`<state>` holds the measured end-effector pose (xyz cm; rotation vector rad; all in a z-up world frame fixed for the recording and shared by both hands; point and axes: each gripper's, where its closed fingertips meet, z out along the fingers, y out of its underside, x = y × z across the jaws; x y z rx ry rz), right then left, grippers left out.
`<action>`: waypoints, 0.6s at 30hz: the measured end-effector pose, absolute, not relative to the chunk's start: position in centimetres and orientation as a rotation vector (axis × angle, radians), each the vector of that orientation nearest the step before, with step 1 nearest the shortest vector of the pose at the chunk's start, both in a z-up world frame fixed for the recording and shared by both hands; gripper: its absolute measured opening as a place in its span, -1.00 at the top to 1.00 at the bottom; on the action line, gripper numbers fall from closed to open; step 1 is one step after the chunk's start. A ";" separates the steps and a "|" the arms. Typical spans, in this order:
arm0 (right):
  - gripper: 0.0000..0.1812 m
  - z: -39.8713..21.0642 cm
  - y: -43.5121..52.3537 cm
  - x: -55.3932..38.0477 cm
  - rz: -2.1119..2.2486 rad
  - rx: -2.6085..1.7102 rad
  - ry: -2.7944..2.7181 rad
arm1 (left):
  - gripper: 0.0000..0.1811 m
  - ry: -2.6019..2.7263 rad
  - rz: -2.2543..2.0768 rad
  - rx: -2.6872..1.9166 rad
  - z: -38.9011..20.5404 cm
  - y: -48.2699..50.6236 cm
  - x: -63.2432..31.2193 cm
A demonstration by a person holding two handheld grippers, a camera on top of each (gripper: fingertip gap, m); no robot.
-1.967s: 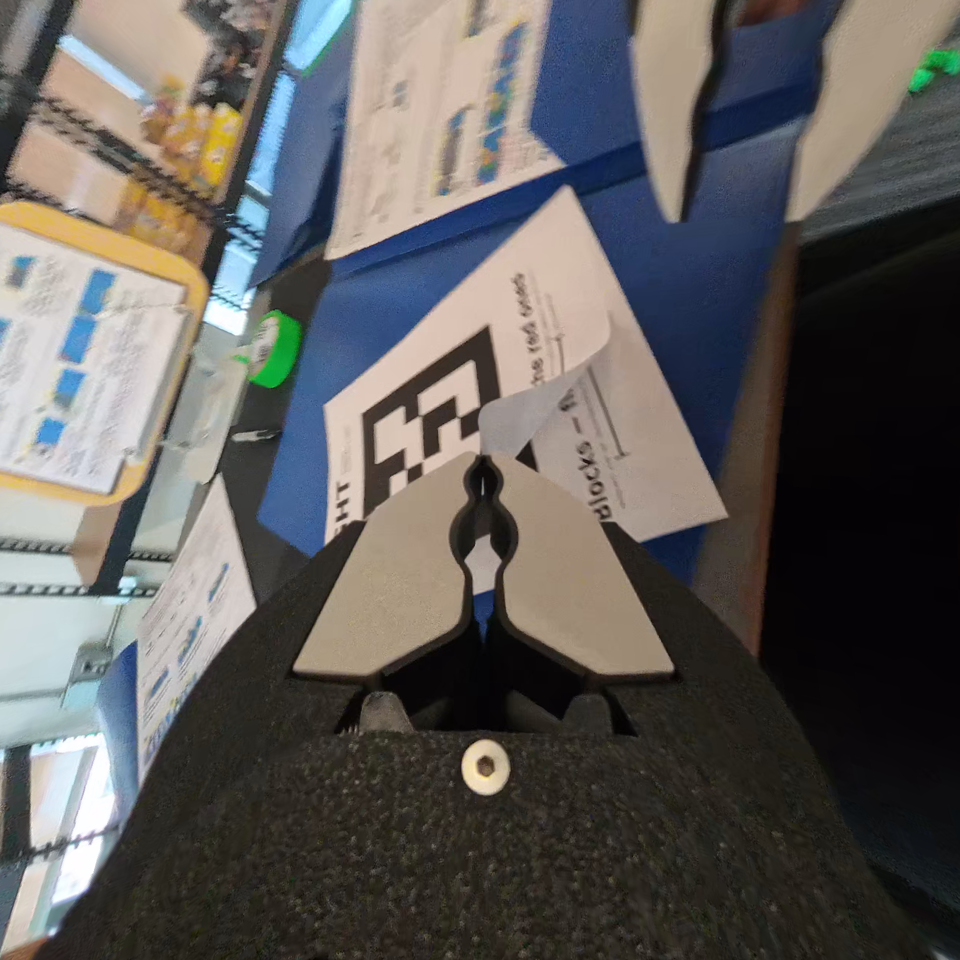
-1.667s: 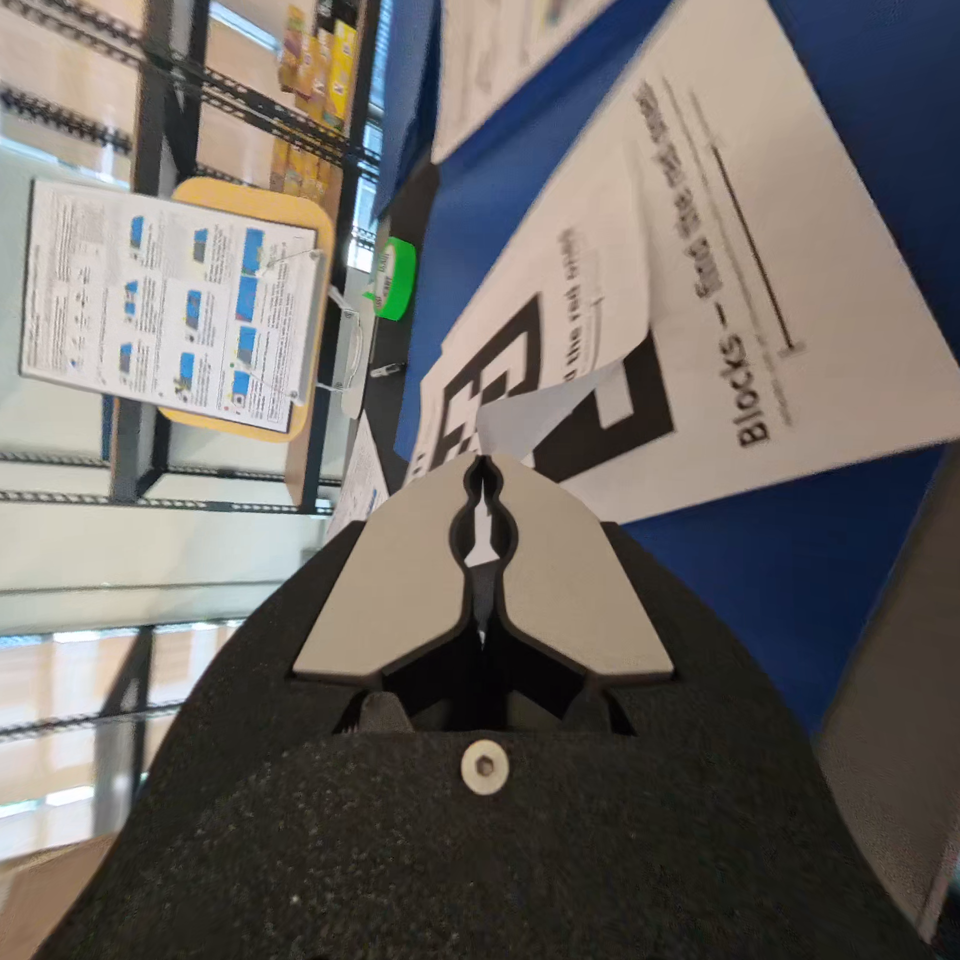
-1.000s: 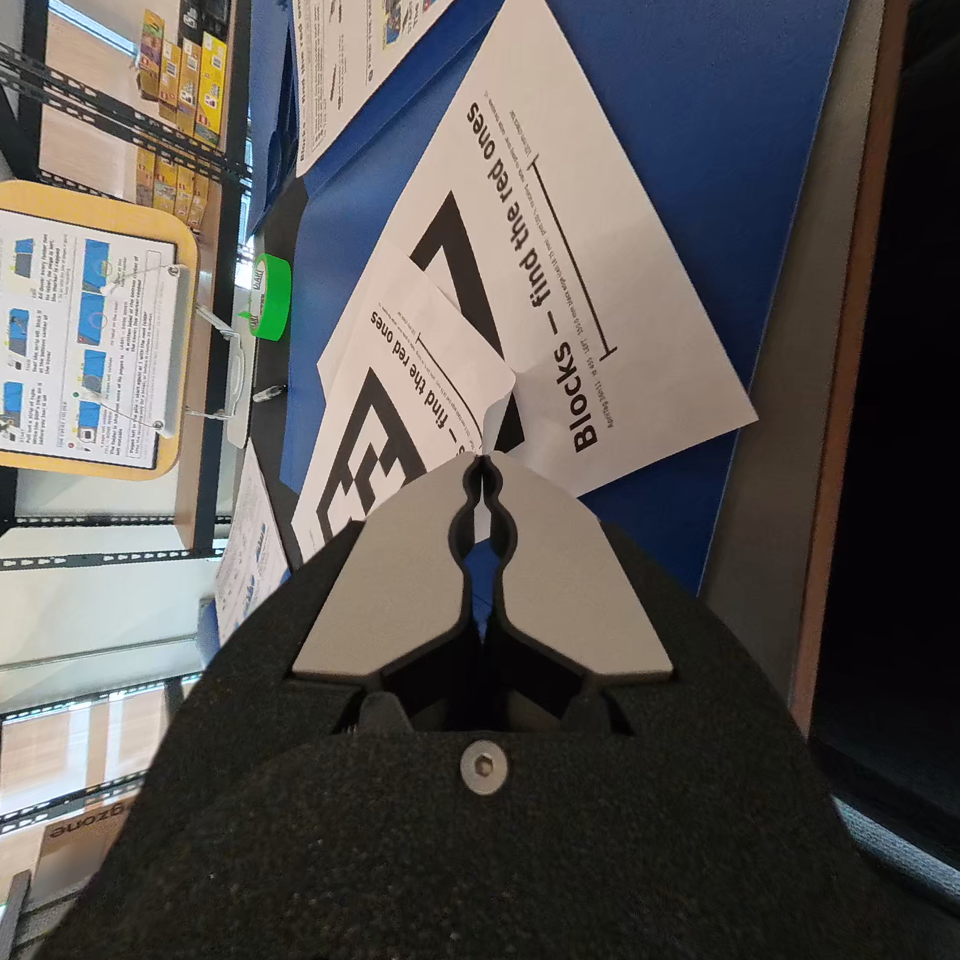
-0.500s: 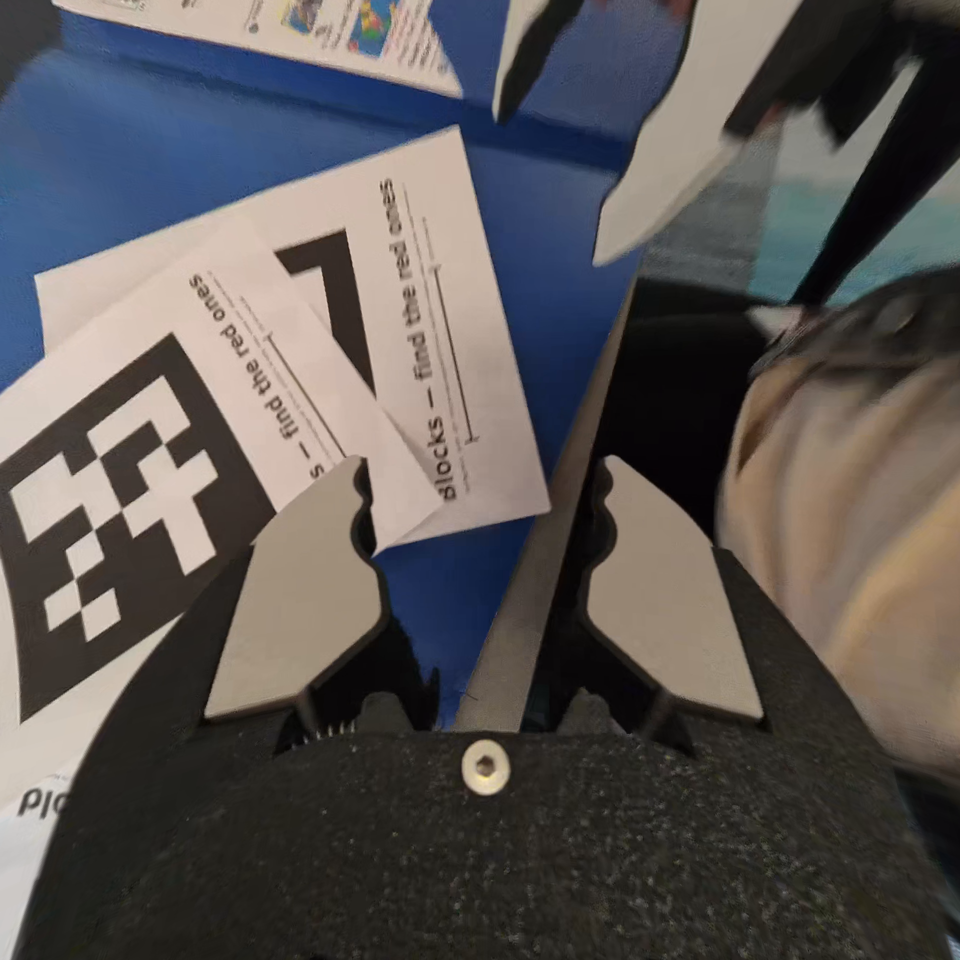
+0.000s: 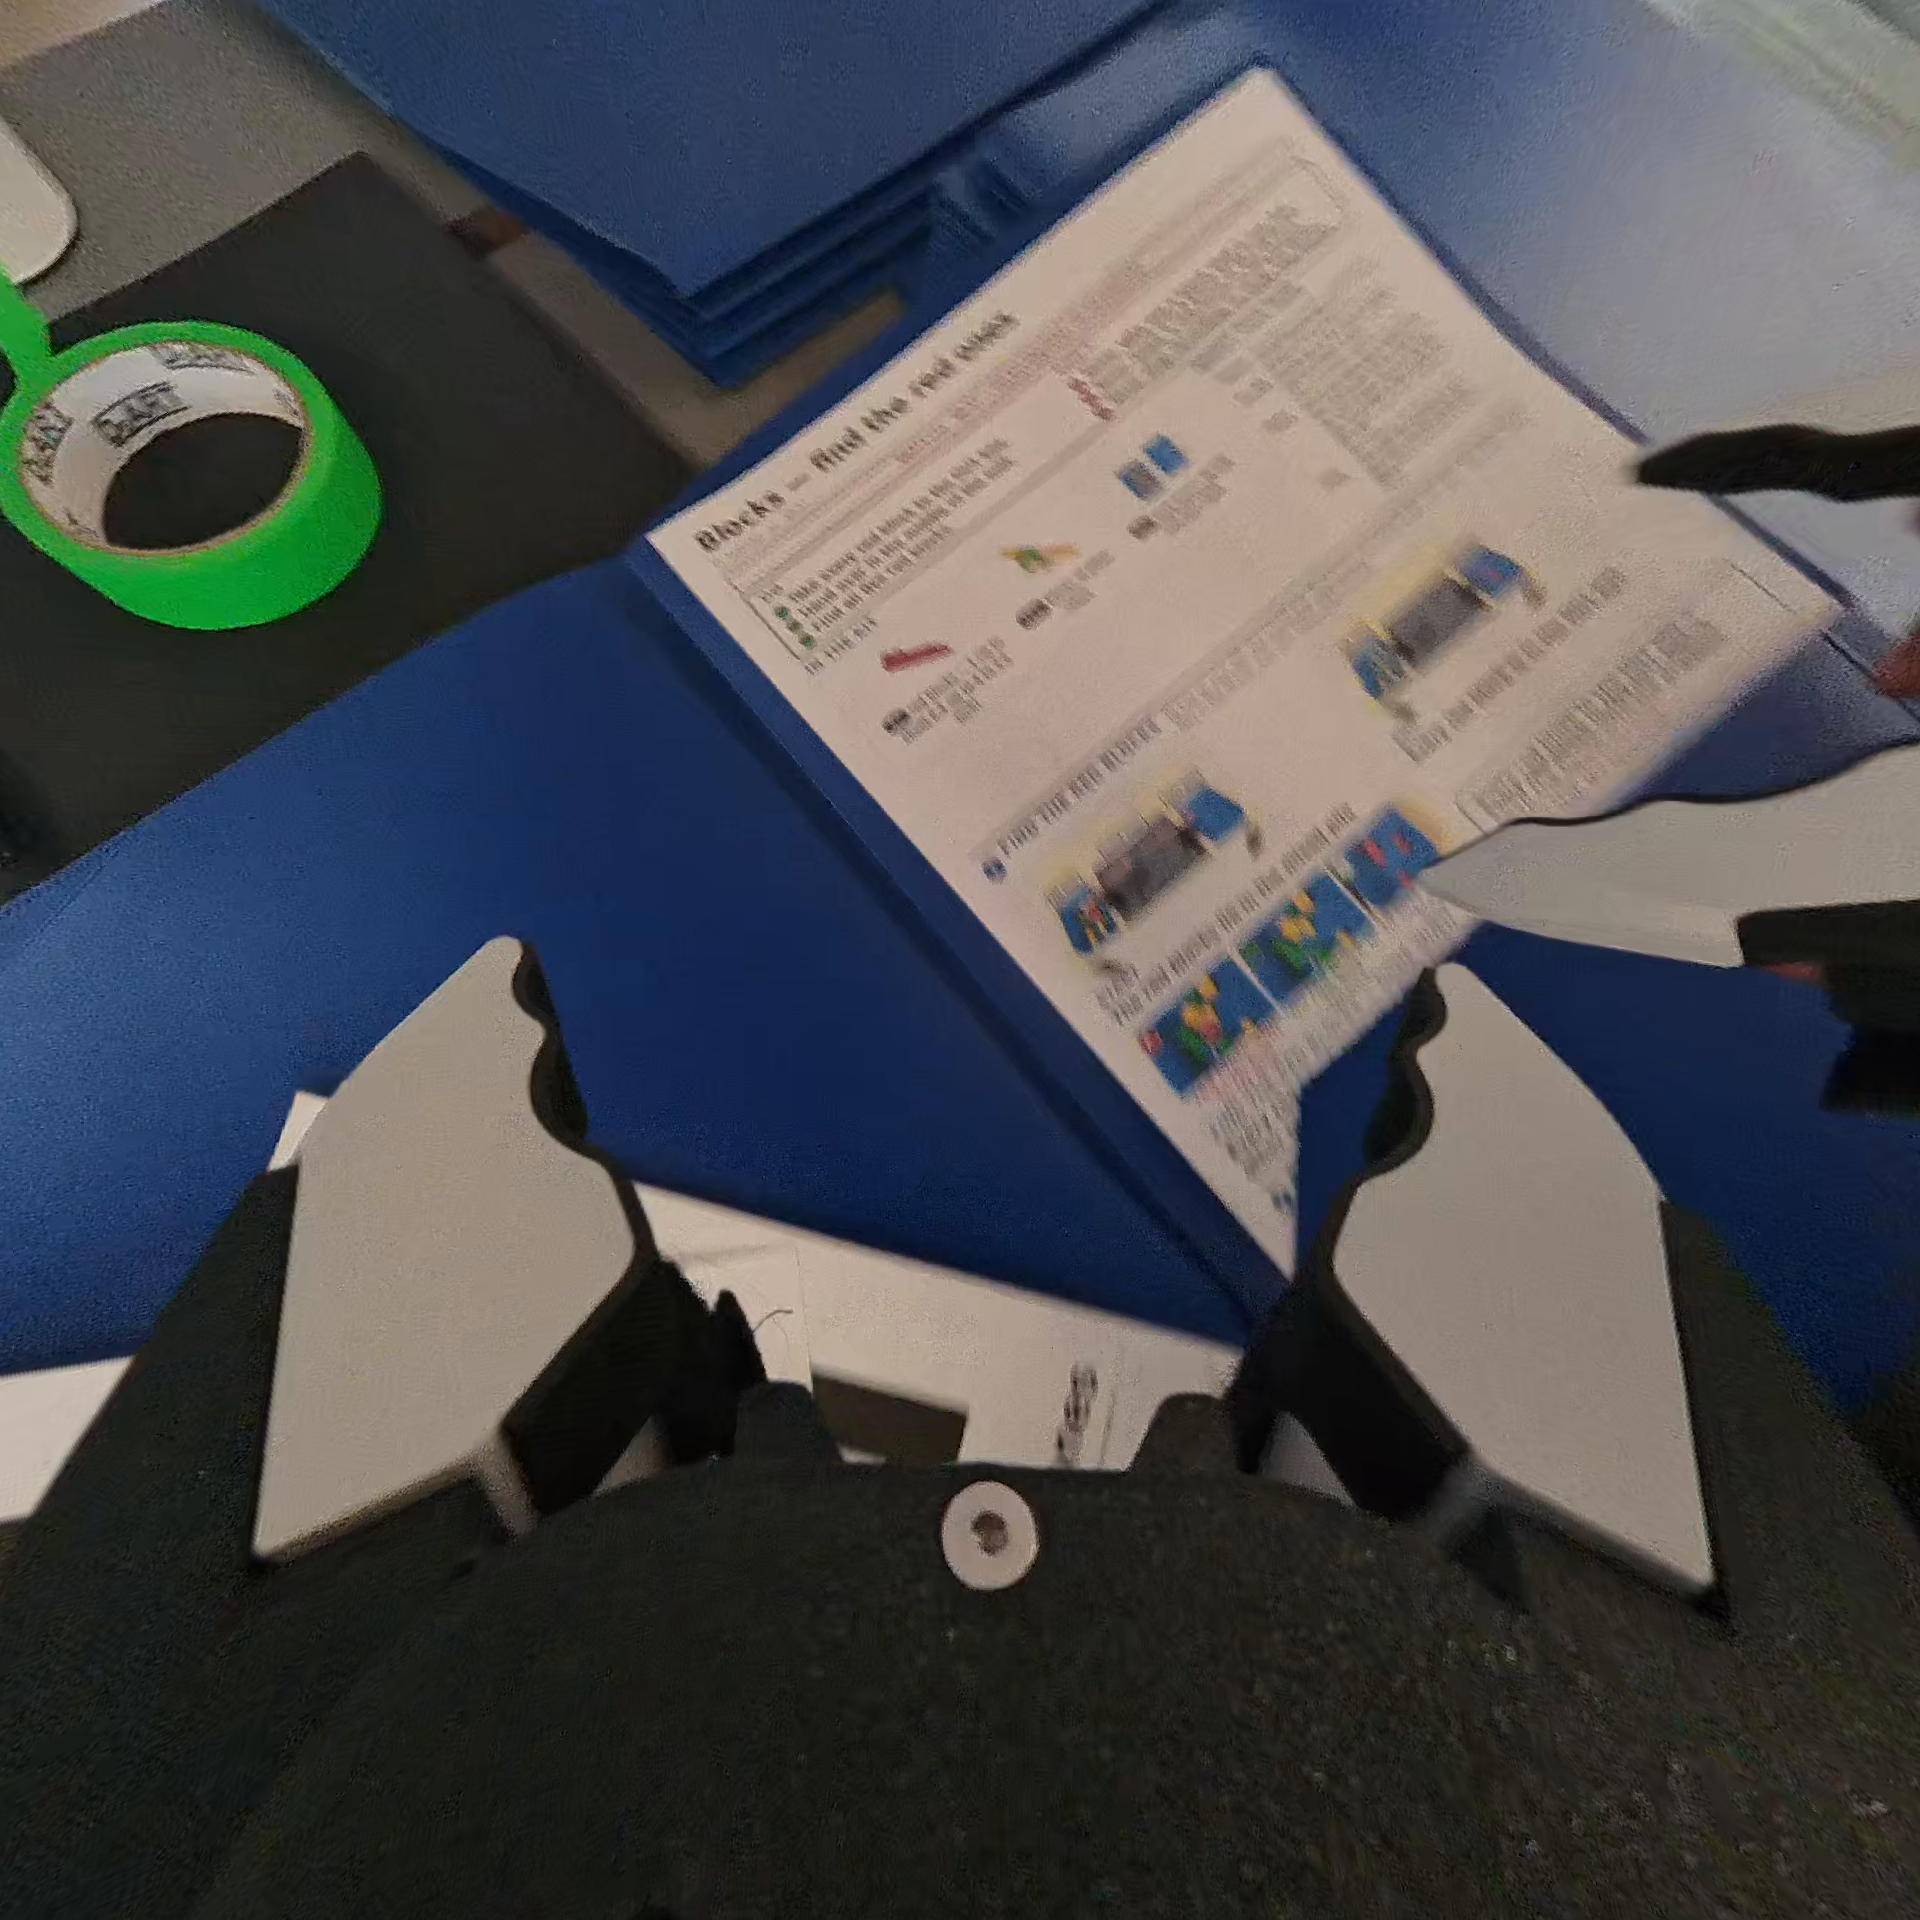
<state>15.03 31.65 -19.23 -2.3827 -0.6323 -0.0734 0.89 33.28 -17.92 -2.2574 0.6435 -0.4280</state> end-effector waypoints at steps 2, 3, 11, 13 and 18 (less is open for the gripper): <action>-0.24 -20.0 33.8 17.0 -0.128 -2.440 -0.564 | -0.63 0.615 -0.380 -2.283 -19.1 35.8 2.1; -0.27 -20.4 34.6 17.6 -0.149 -2.460 -0.542 | -0.63 0.599 -0.367 -2.295 -19.7 36.8 2.6; -0.28 -22.9 36.0 19.6 -0.213 -2.523 -0.539 | -0.63 0.575 -0.416 -2.331 -22.0 39.7 6.0; -0.27 -22.6 36.1 19.7 -0.214 -2.509 -0.535 | -0.63 0.584 -0.419 -2.333 -22.3 39.6 6.4; -0.25 -22.3 36.0 19.1 -0.221 -2.493 -0.551 | -0.63 0.595 -0.401 -2.316 -22.2 39.6 6.3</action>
